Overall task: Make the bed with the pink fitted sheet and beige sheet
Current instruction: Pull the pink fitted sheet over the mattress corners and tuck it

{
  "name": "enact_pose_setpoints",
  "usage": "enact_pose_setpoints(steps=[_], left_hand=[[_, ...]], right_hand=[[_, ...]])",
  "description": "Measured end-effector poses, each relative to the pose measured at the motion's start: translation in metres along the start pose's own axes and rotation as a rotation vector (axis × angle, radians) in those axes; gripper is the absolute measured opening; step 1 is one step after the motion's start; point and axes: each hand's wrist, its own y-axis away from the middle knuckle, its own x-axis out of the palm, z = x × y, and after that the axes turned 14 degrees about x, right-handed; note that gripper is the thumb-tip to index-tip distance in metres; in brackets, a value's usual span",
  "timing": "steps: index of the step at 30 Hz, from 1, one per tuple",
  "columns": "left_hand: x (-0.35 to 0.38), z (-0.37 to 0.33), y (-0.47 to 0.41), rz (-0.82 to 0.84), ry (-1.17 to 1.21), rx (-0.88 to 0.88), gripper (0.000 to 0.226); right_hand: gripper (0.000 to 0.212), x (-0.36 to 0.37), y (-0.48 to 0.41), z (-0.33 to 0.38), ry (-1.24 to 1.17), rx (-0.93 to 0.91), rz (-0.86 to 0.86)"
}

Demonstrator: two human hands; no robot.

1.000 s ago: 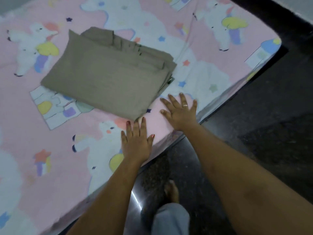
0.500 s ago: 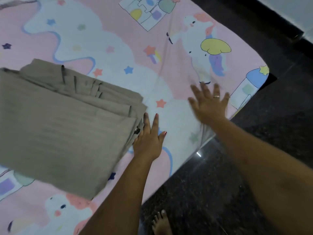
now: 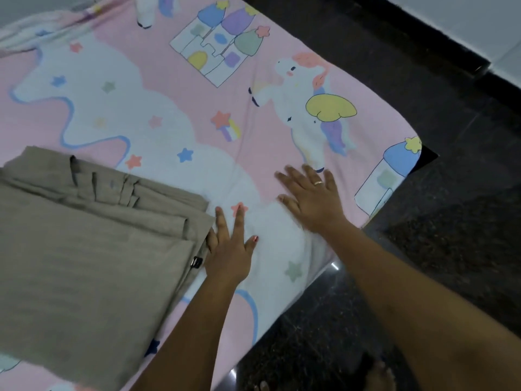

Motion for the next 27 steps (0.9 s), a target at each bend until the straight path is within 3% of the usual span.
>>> enact_pose_setpoints(steps=[9, 14, 16, 21, 24, 27], left_hand=[[0.015, -0.054, -0.026, -0.03, -0.13, -0.106, 0.073], [0.039, -0.134, -0.073, -0.148, -0.208, -0.045, 0.076], [0.043, -0.168, -0.093, -0.077, -0.212, -0.058, 0.078], [0.061, -0.235, -0.139, -0.047, -0.222, -0.045, 0.078], [0.073, -0.267, -0.16, -0.059, -0.255, -0.016, 0.08], [0.076, -0.283, -0.172, -0.085, -0.286, -0.012, 0.078]], right_hand=[[0.064, -0.03, -0.059, -0.132, -0.029, 0.275, -0.081], [0.069, -0.033, -0.078, -0.183, -0.16, 0.266, -0.167], [0.061, -0.028, -0.076, -0.197, -0.36, 0.353, -0.24], [0.042, -0.012, -0.041, -0.209, -1.126, 0.667, -0.179], [0.039, 0.002, -0.034, -0.209, -1.465, 0.855, 0.114], [0.064, 0.011, -0.057, -0.214, -1.66, 0.958, 0.364]])
